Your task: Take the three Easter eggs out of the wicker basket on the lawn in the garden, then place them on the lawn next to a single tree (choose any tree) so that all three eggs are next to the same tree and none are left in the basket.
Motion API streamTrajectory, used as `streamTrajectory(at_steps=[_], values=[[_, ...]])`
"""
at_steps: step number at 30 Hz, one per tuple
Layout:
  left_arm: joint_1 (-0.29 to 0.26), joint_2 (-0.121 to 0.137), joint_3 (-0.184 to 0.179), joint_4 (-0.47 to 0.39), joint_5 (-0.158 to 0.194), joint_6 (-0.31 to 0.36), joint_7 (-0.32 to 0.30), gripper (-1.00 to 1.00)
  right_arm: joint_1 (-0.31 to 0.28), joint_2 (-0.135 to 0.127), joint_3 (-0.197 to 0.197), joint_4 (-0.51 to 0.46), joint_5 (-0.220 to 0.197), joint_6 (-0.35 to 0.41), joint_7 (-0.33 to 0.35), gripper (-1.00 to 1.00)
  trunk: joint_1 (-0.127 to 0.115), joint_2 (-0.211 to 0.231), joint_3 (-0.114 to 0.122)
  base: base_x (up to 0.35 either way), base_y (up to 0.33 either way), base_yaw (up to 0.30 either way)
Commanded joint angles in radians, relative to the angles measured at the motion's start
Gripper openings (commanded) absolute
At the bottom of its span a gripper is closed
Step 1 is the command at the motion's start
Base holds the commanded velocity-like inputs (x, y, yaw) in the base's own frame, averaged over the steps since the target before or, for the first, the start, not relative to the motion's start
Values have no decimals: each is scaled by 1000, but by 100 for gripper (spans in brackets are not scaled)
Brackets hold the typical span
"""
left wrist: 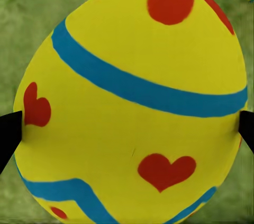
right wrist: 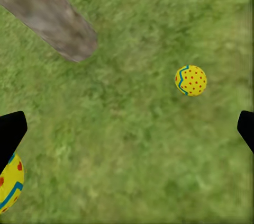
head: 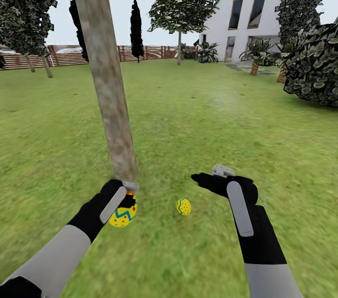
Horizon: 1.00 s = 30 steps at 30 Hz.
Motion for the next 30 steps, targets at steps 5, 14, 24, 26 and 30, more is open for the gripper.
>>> streamTrajectory(at_steps=[5, 14, 24, 26, 30], values=[[-14, 1, -10, 211, 0, -152, -159, -100, -1, 0, 0, -1, -10, 3, -12, 100, 0, -1, -1, 1, -1, -61], [-16, 2, -12, 240, -3, -200, -192, -100, -1, 0, 3, 0, -9, 3, -12, 100, 0, -1, 2, 189, 24, -253], [-15, 1, -12, 240, -4, -214, -193, -100, -1, 1, 7, 0, -9, 3, -12, 100, 0, -1, 4, 328, -109, -172], [-15, 1, -12, 240, -4, -214, -193, -100, -1, 1, 8, 0, -9, 3, -12, 100, 0, -1, 4, 302, -171, -8], [-15, 1, -12, 240, -4, -214, -193, -100, -1, 1, 9, 0, -9, 3, -12, 100, 0, -1, 4, 267, -215, 176]])
